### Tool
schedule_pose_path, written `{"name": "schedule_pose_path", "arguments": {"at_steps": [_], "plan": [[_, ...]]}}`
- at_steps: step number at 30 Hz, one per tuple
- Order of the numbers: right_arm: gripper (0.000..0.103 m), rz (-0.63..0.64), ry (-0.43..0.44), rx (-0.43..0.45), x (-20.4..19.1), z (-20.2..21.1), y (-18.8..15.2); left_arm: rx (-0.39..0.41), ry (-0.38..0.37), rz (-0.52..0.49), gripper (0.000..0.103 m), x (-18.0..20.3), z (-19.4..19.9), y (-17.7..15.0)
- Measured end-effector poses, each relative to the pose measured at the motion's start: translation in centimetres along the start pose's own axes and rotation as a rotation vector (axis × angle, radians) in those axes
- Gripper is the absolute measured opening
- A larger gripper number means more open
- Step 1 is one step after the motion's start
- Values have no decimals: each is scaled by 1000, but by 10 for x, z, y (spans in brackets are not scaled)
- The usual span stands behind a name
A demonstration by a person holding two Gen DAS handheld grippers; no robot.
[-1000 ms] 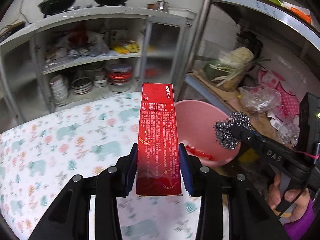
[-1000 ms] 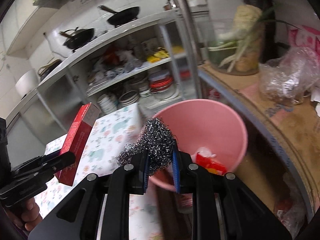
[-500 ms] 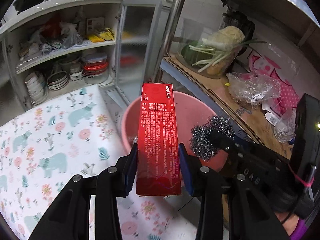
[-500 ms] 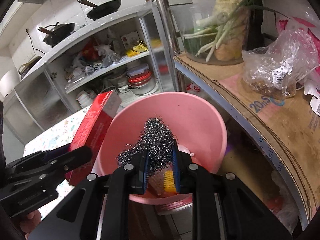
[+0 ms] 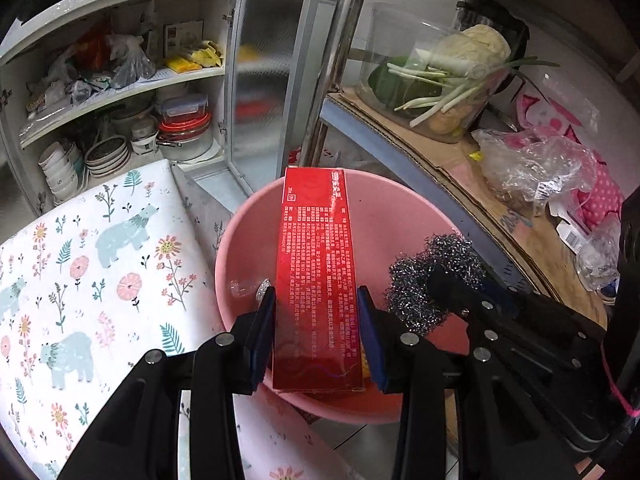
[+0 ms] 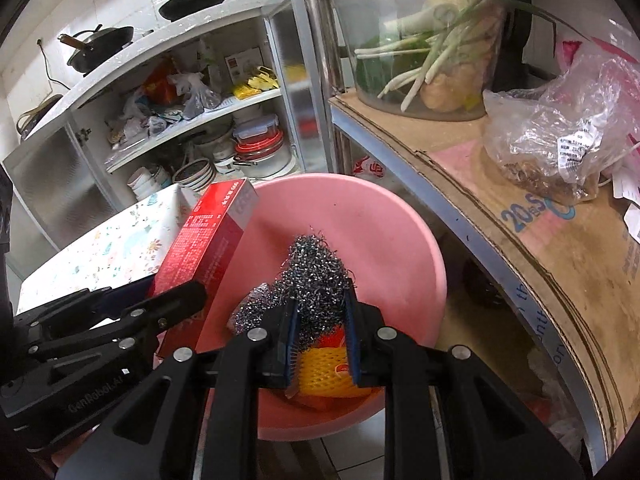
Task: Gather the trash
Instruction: 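Open the left tool over the bucket while the right tool releases the steel wool inside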
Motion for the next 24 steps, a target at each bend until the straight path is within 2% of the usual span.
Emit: {"name": "schedule_pose_path", "arguments": {"at_steps": [5, 9, 15, 24], "plan": [[25, -3, 9, -22, 1, -6, 1, -8, -13, 14, 40, -1, -6, 3], [29, -16, 8, -31, 2, -8, 1, 12, 7, -3, 48, 1, -2, 4], [35, -15, 0, -26, 3, -6, 1, 18, 3, 1, 51, 1, 4, 5], [36, -5, 7, -4, 2, 6, 3, 44, 2, -4, 53, 4, 22, 5]]}}
Point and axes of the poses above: each gripper's, at about its wrist camera, not at the fingertips, and z roughly against the way its jaws point, x to its right, y to its top, the point moved 5 cm from there along -z, roughly the way its jaws point, and after that the axes turned 2 degrees about -y, right-handed, at the moved point
